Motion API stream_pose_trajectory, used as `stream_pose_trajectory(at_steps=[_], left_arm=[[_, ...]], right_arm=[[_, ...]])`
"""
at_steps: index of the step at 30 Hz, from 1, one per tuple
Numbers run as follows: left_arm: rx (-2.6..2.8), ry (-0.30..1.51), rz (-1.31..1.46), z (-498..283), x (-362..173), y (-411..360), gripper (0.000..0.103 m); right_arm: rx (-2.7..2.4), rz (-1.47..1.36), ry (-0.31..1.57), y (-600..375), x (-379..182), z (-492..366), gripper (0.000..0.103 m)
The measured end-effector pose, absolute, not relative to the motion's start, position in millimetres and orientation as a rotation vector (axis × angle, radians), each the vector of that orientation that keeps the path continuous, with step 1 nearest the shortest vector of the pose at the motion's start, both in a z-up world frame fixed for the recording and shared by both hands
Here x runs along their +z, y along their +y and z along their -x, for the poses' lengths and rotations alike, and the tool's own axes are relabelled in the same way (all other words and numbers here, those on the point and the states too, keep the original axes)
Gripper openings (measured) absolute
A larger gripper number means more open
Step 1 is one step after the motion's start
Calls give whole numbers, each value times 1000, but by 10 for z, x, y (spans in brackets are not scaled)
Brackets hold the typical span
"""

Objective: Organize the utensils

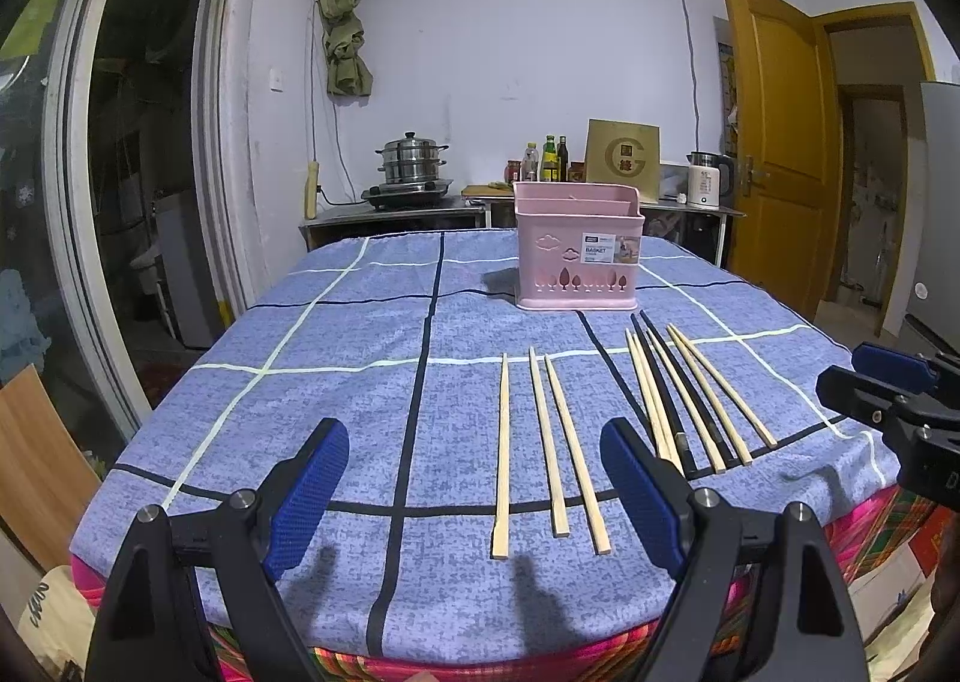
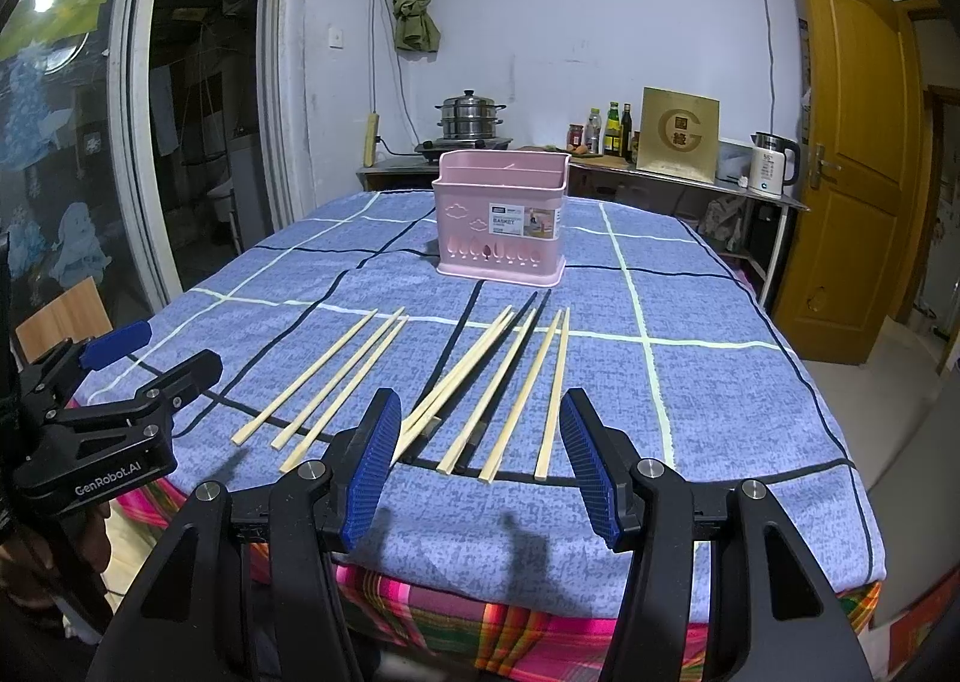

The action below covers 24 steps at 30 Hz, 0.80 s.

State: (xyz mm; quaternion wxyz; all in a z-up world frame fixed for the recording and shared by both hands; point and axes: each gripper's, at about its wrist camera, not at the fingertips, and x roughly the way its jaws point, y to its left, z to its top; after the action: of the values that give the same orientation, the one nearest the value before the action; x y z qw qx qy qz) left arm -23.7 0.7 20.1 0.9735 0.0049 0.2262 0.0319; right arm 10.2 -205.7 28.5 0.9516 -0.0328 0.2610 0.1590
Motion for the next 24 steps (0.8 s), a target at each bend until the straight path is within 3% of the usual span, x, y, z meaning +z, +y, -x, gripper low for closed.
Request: stream_pose_trajectory(at_steps=[24], left_arm=[[57, 455, -8, 220, 188, -7, 86]], right_arm=[[324, 64, 530, -2057, 282, -101, 56]])
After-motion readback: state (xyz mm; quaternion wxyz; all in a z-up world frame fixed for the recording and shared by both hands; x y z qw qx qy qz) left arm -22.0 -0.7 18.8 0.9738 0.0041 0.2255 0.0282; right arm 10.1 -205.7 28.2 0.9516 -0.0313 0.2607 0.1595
